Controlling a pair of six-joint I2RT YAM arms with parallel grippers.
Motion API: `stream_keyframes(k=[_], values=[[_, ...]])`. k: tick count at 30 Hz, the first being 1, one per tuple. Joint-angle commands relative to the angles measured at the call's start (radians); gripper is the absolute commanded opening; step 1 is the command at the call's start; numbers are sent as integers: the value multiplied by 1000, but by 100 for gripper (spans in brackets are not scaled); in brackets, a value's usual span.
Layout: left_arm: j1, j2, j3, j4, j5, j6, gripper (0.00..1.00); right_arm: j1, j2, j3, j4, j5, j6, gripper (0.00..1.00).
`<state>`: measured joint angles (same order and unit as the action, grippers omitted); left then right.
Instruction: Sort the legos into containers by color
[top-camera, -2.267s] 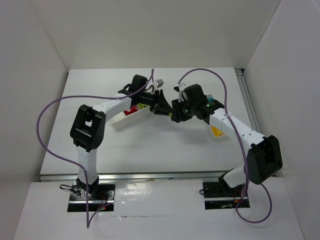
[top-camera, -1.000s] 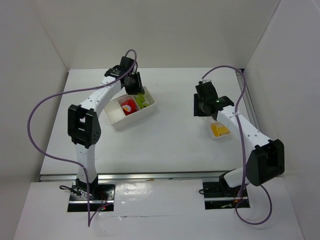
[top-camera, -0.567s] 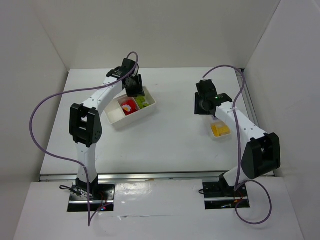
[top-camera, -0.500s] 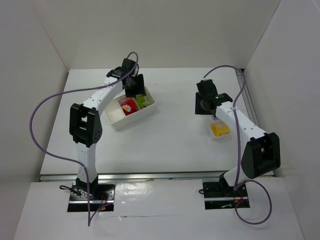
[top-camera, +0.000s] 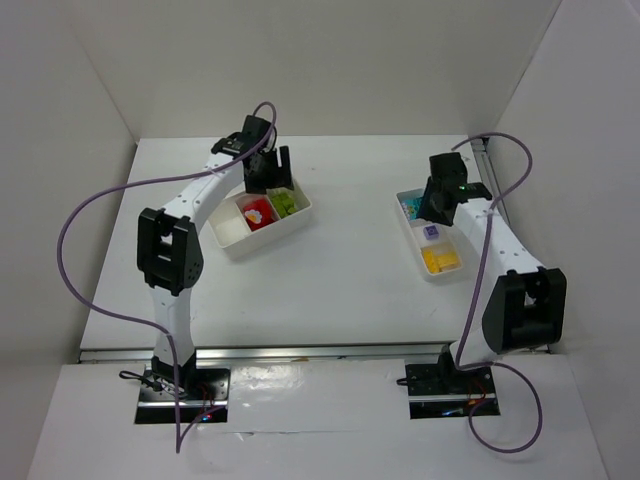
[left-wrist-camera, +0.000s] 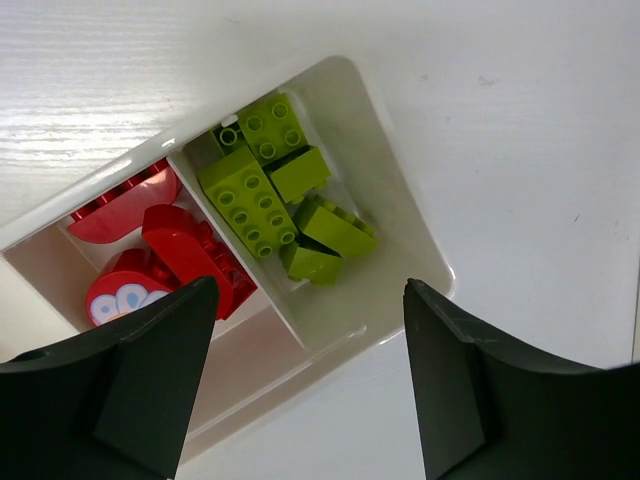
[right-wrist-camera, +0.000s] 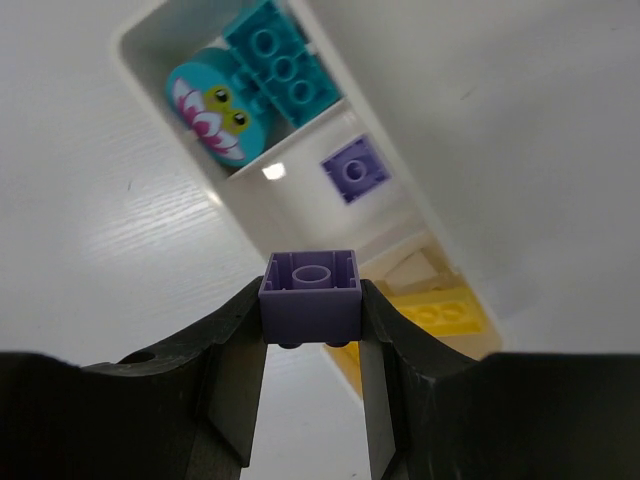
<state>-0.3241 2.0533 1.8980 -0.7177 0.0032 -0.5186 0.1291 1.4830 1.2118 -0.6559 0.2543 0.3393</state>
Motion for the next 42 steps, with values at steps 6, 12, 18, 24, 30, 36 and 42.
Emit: stream_keyframes(k=[6,12,18,24,30,36,42], values=[[-27,-148,-8,92,-32,60,84,-112,48,6,-7,-16,87,21],[-27,-139,-8,83,-11,60,85,-112,129,6,56,-36,87,25],[-27,-130,-8,64,-11,60,85,-112,181,6,79,-85,67,70],[-27,-111,19,64,-11,60,85,-112,151,17,56,-27,67,87],[-27,-102,49,55,-11,60,85,-124,76,57,-14,290,214,100],[-27,-113,49,55,-11,60,85,-155,34,66,-74,445,332,100],[-27,-134,39,55,-11,60,85,-178,43,75,-116,456,372,100]])
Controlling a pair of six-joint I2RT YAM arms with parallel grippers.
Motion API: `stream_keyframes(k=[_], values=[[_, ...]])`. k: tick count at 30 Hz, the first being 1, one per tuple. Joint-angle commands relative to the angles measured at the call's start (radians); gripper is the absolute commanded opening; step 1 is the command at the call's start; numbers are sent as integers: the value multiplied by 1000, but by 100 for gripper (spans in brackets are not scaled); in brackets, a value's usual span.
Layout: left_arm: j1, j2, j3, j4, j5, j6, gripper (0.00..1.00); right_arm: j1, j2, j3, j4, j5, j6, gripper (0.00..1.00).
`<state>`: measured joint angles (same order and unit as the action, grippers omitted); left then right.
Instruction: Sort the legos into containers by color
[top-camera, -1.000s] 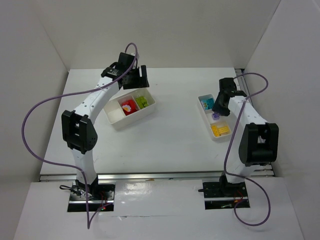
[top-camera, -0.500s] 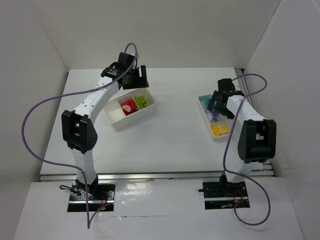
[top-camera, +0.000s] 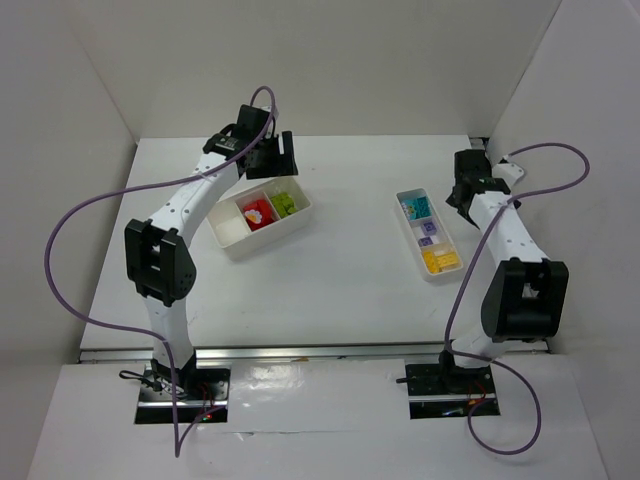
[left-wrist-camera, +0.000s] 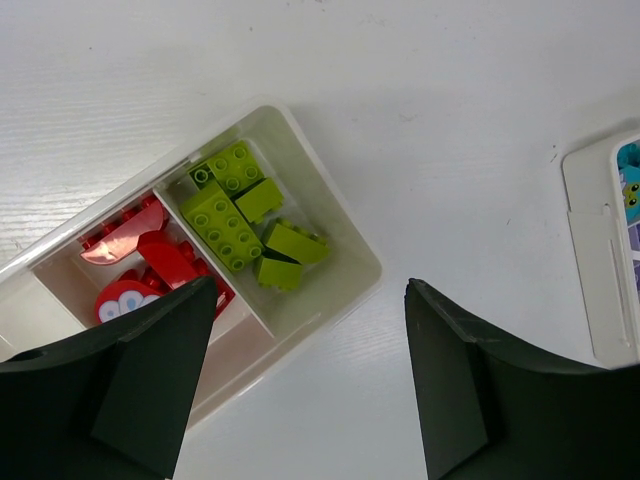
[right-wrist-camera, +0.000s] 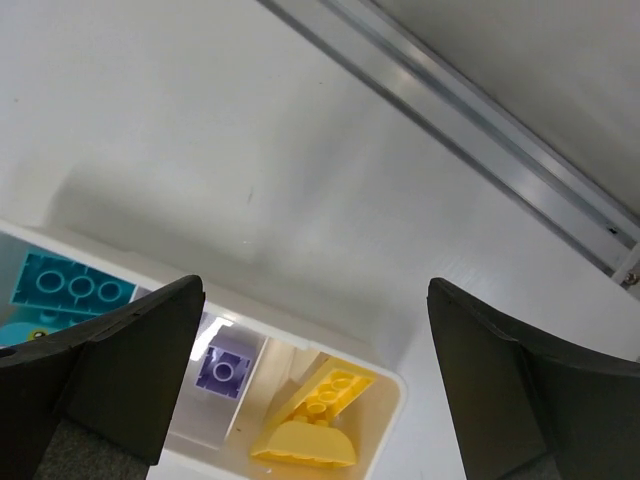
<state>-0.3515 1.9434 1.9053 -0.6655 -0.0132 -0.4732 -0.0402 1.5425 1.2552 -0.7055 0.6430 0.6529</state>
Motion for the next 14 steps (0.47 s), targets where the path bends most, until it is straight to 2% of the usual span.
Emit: stream_keyframes(k=[1,14], values=[[0,-24,22,3,5,24,85,-9,-16,32,-66,67,59,100],[0,-77,-6,-6,-14,33,85,-18,-56,12,-54,26,30,100]])
